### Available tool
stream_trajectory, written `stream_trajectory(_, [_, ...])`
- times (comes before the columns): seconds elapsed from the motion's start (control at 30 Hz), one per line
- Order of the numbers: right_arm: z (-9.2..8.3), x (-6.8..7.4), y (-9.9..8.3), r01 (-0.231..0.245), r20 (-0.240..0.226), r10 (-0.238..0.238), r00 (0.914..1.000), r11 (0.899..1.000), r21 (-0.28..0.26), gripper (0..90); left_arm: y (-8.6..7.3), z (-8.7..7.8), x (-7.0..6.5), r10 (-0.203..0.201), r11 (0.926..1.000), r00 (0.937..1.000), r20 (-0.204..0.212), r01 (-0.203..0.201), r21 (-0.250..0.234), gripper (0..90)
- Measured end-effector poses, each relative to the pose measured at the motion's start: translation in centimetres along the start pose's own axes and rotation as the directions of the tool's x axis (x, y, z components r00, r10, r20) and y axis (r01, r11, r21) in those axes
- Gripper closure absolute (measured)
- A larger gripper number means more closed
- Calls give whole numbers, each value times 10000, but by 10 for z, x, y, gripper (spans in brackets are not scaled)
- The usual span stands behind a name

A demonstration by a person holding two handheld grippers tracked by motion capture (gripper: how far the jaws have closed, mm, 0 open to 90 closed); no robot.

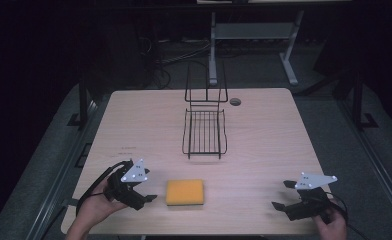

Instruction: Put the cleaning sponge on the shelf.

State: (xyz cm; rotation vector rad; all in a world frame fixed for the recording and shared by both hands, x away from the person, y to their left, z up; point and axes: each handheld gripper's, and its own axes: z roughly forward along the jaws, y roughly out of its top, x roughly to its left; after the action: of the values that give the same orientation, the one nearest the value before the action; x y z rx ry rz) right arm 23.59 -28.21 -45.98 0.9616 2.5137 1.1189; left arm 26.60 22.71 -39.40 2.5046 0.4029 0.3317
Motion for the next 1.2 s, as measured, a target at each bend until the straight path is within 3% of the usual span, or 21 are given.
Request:
stream_trajectory(0.73, [0, 1, 0, 67, -47, -67, 10000, 10000, 1, 137, 22, 16, -2, 578, 9982, 9958, 710, -590, 145, 177])
stream_trajectory(1.2, [0, 2, 1, 62, -96, -62, 9999, 10000, -7, 137, 35, 25, -1, 880, 9951, 9895, 1150, -924, 338, 177])
